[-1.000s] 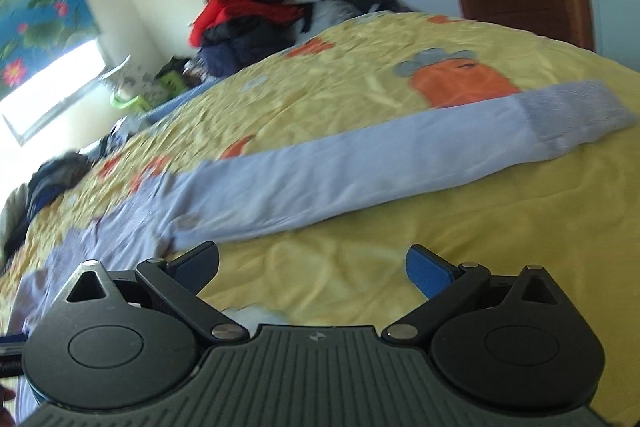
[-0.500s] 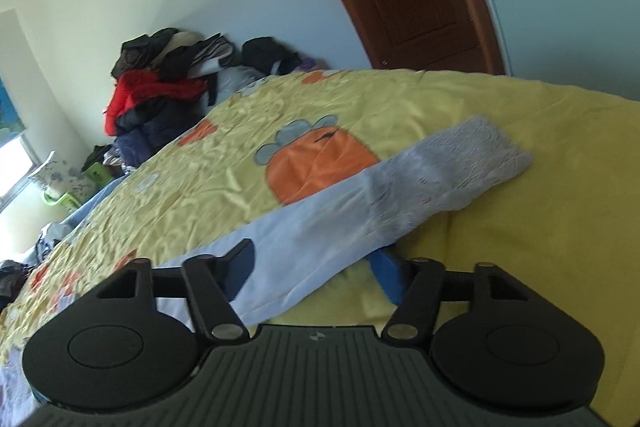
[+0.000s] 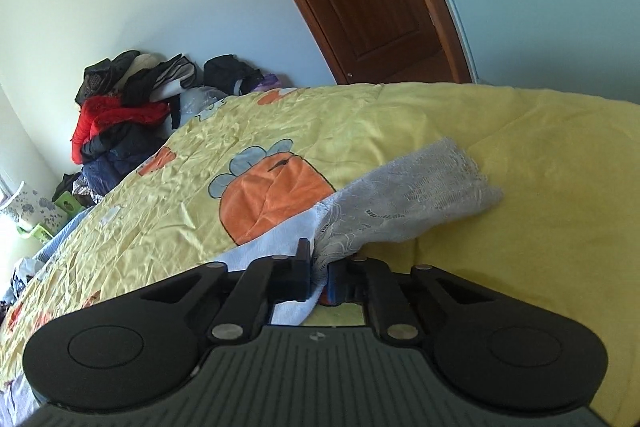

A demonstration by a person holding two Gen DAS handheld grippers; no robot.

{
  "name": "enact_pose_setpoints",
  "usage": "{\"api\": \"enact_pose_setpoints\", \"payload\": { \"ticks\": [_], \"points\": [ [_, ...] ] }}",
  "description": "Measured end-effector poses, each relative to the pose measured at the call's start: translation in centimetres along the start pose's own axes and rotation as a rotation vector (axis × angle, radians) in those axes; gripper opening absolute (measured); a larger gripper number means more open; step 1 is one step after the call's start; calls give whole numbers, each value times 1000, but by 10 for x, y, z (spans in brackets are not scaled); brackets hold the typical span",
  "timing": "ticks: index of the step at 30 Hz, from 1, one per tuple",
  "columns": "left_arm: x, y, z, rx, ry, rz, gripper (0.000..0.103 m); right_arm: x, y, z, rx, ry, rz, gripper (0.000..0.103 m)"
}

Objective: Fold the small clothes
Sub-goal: 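Carry the held cuff across the shirt body toward the collar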

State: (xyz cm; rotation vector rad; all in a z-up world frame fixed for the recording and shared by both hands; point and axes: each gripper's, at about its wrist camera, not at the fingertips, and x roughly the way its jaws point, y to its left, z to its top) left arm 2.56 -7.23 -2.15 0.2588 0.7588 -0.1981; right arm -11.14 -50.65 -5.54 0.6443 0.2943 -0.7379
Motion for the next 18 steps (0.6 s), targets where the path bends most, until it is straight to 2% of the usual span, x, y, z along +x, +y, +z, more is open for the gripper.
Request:
{"api": "enact_pose_setpoints", "payload": {
  "ticks": [9, 18],
  "points": [
    [2, 7, -1, -11, 4, 23, 103, -7, 32, -2, -92, 0, 65, 11],
    [3, 16, -3, -23, 6, 38, 103, -11, 89, -18, -196, 50, 168, 10]
  ]
}}
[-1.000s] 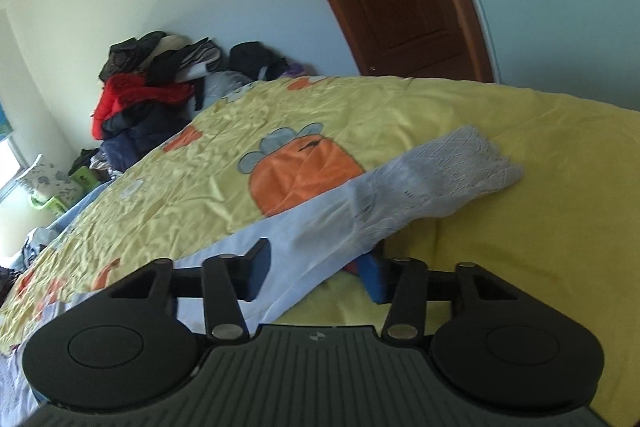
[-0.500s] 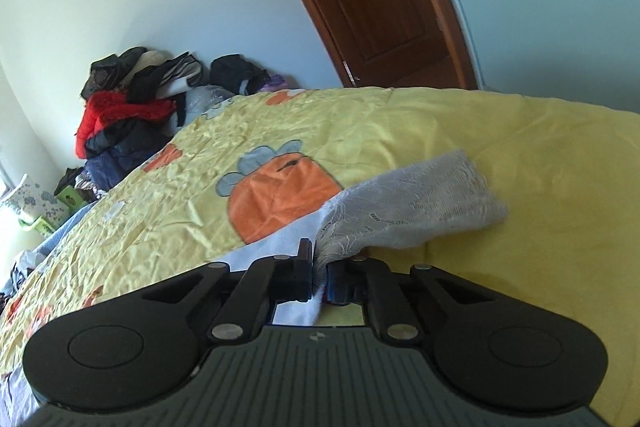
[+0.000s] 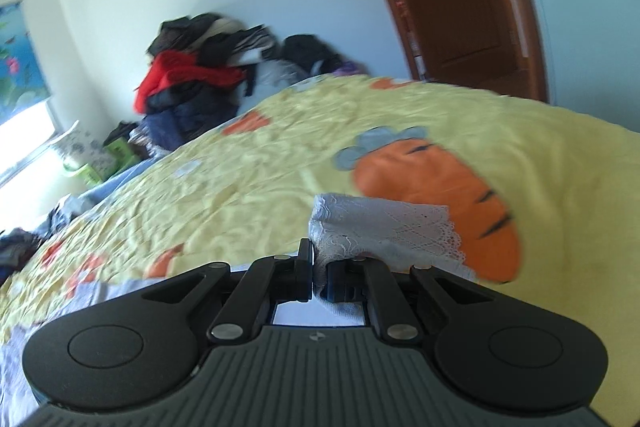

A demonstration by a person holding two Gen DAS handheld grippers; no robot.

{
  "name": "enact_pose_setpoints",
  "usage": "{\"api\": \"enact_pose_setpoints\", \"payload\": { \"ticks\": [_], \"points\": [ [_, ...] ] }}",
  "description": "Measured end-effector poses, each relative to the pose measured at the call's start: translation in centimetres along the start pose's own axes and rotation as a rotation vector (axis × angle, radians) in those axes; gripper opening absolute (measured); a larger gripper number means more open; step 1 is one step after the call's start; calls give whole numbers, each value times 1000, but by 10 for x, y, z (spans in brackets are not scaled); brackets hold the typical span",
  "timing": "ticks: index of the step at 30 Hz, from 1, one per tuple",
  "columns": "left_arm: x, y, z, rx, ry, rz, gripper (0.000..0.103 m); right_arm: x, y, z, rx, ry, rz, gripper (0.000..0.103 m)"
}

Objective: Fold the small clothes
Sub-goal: 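Carry the held cuff across the shirt body toward the collar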

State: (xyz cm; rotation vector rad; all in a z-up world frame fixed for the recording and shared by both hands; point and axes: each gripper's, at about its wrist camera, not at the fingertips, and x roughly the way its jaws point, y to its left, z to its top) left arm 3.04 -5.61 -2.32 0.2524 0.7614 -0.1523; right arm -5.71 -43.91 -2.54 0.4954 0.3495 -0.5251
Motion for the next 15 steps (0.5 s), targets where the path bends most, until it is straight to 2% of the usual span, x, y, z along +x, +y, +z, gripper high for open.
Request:
{"api": "enact_pose_setpoints", "payload": {
  "ticks": [15],
  "points": [
    [2, 13, -2, -20, -5, 12, 103, 11, 78, -25, -106, 81, 123, 10]
  ]
}}
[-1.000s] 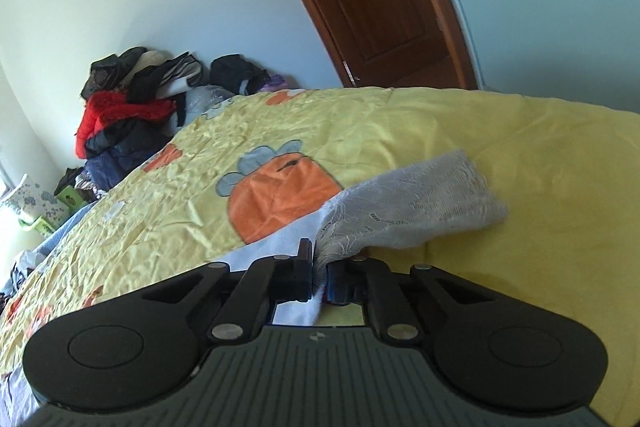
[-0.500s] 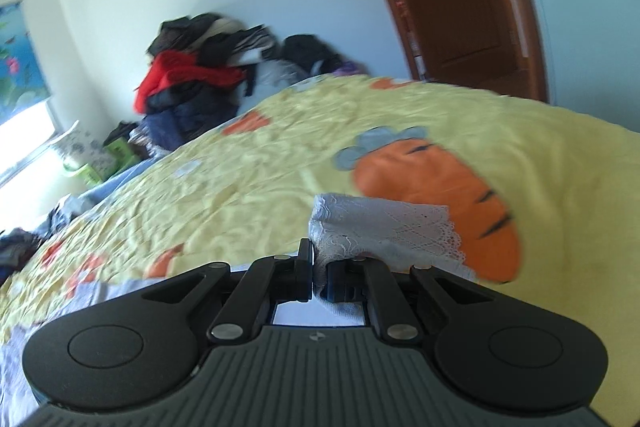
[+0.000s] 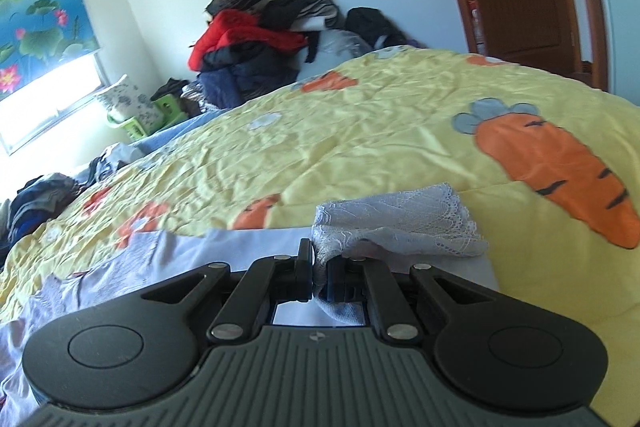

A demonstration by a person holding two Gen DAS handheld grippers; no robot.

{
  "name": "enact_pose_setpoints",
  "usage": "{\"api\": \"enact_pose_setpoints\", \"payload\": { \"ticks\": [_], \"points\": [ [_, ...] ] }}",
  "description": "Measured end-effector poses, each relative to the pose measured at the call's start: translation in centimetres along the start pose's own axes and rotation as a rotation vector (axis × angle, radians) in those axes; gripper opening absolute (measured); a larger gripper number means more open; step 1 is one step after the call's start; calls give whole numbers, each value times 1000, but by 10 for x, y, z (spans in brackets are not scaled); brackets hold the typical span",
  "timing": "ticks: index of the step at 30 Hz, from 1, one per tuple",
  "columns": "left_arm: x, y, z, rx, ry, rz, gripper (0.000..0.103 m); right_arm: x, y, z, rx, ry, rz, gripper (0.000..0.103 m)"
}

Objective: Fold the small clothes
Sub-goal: 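Carry the held cuff across the shirt body toward the collar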

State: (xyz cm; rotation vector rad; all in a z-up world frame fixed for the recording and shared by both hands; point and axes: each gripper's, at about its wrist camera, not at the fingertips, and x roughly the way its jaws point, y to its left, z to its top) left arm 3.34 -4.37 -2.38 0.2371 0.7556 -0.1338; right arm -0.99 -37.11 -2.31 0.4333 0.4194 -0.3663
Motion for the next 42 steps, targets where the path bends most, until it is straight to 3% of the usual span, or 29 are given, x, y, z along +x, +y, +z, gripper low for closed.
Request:
{"api": "enact_pose_setpoints", "payload": {
  "ticks": [6, 25, 42],
  "points": [
    [0, 6, -1, -15, -3, -3, 103, 7, 32, -1, -37, 22, 54, 11],
    [0, 48, -8, -72, -14, 80, 103, 23, 159, -17, -199, 85, 225, 11],
    [5, 91, -17, -144, 5, 142, 103, 32, 227, -52, -268, 168, 323, 11]
  ]
}}
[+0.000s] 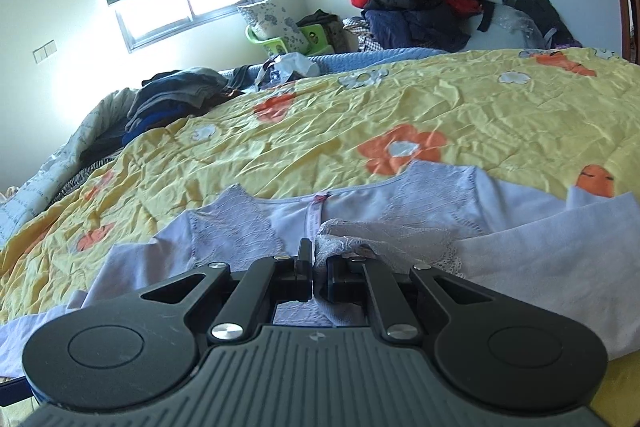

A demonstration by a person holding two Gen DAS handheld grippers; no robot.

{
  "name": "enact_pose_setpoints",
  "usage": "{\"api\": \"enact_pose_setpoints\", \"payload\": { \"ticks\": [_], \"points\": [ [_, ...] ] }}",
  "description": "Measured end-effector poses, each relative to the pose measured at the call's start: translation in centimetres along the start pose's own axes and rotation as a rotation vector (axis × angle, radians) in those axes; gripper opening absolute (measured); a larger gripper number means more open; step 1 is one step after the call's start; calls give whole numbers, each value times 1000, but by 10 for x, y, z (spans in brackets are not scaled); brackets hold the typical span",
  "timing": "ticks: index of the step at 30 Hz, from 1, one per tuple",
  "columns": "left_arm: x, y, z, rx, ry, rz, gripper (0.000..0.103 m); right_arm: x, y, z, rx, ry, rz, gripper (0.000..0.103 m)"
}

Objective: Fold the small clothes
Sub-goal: 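Carry the held cuff across the shirt body toward the collar, then open the right gripper to lay the cuff on the shirt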

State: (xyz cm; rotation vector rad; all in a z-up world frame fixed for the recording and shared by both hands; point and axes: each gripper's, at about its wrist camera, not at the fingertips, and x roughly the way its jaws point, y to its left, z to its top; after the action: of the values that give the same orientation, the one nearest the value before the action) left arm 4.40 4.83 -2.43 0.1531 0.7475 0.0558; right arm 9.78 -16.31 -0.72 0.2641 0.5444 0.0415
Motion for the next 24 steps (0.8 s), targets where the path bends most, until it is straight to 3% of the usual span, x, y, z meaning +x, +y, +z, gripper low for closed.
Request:
{"api": "enact_pose_setpoints", "payload": {
  "ticks": [24],
  "points": [
    [3, 52, 1, -72, -6, 98, 103, 36, 81, -8, -111, 58, 108, 12]
  ]
}}
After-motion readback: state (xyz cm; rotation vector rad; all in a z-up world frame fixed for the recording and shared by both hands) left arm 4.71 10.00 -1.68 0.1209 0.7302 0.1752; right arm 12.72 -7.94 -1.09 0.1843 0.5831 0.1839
